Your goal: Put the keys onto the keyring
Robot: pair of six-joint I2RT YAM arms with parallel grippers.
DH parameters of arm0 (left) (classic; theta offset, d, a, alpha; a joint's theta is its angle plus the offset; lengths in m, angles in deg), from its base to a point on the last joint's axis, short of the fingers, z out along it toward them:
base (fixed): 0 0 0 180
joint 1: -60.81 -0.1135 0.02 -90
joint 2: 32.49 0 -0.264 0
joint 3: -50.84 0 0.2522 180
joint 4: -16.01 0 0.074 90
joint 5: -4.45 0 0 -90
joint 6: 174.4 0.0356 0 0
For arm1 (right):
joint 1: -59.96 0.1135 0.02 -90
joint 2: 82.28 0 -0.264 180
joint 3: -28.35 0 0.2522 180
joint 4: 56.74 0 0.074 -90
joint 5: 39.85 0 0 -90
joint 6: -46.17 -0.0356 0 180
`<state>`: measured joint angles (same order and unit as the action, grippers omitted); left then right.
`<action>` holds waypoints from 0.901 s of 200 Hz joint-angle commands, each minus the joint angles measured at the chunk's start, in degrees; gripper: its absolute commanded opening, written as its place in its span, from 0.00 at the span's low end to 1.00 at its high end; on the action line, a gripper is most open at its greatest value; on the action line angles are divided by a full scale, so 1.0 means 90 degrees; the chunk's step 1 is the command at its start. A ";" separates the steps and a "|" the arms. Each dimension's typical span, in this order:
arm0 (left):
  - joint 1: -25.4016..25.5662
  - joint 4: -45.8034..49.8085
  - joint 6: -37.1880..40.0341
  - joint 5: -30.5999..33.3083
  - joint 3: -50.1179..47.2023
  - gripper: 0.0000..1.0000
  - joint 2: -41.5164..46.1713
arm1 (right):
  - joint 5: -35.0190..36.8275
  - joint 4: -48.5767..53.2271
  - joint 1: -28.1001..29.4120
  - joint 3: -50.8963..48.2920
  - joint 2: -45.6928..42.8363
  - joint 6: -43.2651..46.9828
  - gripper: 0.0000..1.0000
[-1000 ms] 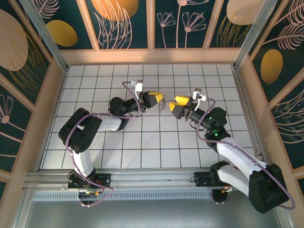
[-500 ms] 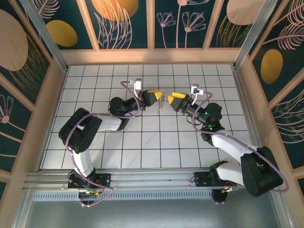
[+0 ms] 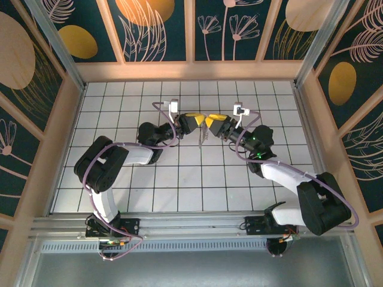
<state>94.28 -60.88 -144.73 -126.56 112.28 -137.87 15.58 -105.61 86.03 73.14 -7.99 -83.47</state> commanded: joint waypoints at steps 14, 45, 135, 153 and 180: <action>0.0000 -0.0422 -0.0094 0.0083 0.0016 0.00 0.0097 | -0.0095 -0.0424 0.0075 0.0170 0.0047 0.0003 0.29; 0.0000 -0.0425 -0.0095 0.0076 0.0020 0.00 0.0084 | -0.0066 -0.0407 0.0073 0.0175 0.0064 0.0011 0.20; 0.0001 -0.0575 -0.0181 0.0087 -0.0018 0.00 0.0033 | -0.0119 -0.0344 0.0127 0.0333 0.0285 0.0049 0.05; 0.0001 -0.0590 -0.0171 0.0114 -0.0029 0.00 0.0042 | -0.0091 -0.0250 0.0119 0.0313 0.0236 0.0117 0.00; 0.0001 -0.0558 -0.0097 0.0212 -0.0080 0.00 0.0097 | -0.0065 -0.0028 0.0084 0.0306 0.0145 0.0240 0.00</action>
<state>94.17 -60.90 -145.81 -125.86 112.11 -137.87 15.63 -105.98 86.75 74.56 -5.72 -82.97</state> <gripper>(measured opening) 0.044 0.048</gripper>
